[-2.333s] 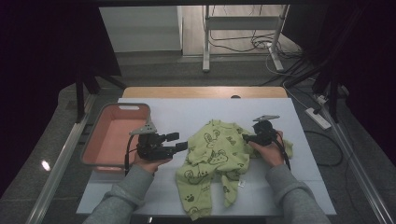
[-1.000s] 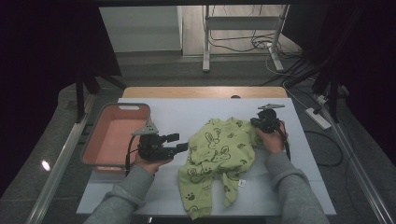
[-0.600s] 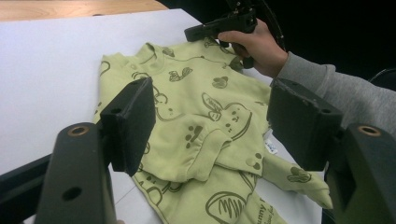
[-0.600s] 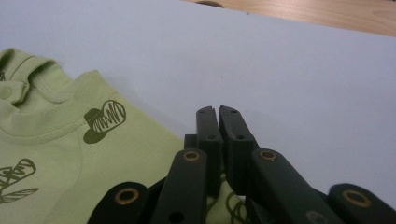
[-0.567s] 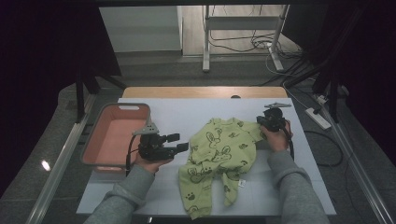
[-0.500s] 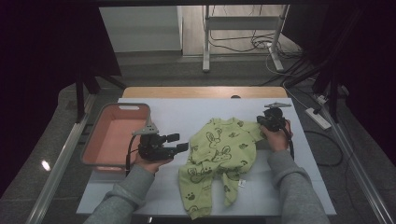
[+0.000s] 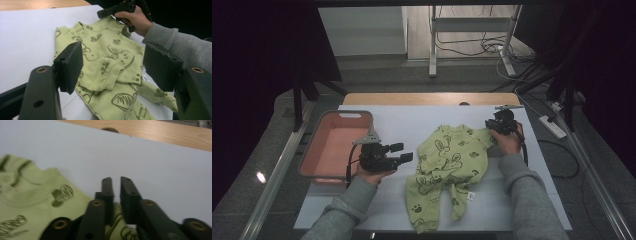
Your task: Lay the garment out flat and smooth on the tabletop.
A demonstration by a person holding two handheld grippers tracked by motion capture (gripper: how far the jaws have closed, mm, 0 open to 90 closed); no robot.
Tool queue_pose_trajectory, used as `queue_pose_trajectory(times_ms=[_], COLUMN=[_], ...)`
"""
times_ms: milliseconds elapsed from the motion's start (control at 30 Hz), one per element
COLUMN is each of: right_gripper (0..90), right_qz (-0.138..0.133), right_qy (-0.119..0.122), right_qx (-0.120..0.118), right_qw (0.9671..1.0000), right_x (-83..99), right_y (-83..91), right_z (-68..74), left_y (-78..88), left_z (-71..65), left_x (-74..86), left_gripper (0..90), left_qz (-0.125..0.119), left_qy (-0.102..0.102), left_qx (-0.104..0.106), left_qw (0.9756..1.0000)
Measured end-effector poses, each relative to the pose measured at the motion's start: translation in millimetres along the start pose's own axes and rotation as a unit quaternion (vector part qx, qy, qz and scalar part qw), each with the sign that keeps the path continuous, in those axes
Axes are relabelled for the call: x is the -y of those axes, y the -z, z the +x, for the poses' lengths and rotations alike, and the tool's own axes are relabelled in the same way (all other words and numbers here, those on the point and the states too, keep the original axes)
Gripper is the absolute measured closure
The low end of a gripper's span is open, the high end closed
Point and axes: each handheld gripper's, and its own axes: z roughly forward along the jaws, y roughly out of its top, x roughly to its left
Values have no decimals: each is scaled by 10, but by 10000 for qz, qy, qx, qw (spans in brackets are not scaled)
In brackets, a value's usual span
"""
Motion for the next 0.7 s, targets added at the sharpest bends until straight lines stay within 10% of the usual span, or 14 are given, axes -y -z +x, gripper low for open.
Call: queue_pose_trajectory(times_ms=[267, 700], right_gripper=[605, 500], right_qz=[-375, -90], right_qy=[-113, 347], right_qx=[-351, -681], right_qw=[9986, 9970], right_x=[22, 345], right_y=[290, 596], right_z=[82, 370], left_y=[-25, -40], left_z=[0, -25], left_x=[-1, 1], left_gripper=[321, 321], left_qz=[16, 37], left_qy=[2, -17], left_qx=[8, 14], left_qw=[10000, 10000])
